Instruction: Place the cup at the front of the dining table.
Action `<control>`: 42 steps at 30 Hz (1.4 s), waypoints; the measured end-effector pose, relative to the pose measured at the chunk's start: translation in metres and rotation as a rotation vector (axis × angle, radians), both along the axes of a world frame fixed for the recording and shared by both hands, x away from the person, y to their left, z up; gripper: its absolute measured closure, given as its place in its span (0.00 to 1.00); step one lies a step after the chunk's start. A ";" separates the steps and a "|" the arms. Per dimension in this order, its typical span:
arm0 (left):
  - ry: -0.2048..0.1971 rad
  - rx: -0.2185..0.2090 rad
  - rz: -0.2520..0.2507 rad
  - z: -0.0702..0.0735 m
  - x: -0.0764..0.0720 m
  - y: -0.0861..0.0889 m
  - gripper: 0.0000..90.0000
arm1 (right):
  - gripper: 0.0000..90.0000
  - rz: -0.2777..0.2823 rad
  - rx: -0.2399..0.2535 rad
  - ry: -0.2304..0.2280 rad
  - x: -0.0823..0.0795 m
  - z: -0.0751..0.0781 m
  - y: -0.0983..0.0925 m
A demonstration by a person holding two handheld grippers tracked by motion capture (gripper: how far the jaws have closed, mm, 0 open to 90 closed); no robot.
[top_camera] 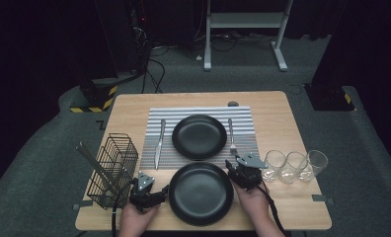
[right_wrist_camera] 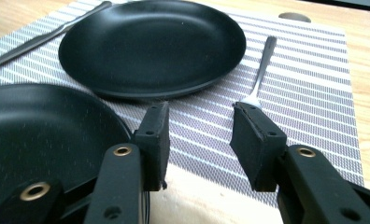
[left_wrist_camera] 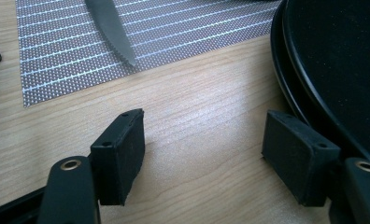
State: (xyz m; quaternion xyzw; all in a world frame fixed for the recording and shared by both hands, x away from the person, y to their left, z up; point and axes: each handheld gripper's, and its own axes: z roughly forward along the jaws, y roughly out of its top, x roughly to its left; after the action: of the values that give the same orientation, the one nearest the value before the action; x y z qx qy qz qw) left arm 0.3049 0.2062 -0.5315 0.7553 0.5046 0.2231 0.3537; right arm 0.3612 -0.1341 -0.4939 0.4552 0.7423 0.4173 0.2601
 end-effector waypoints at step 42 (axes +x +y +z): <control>-0.026 0.017 0.114 0.000 -0.003 0.001 0.64 | 0.61 0.022 0.062 -0.075 -0.023 0.026 -0.029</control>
State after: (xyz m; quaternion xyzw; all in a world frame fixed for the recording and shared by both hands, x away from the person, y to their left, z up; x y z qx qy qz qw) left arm 0.3021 0.2068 -0.5312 0.7252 0.5403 0.2572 0.3406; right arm 0.3381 -0.1633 -0.4675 0.4389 0.7239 0.4594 0.2688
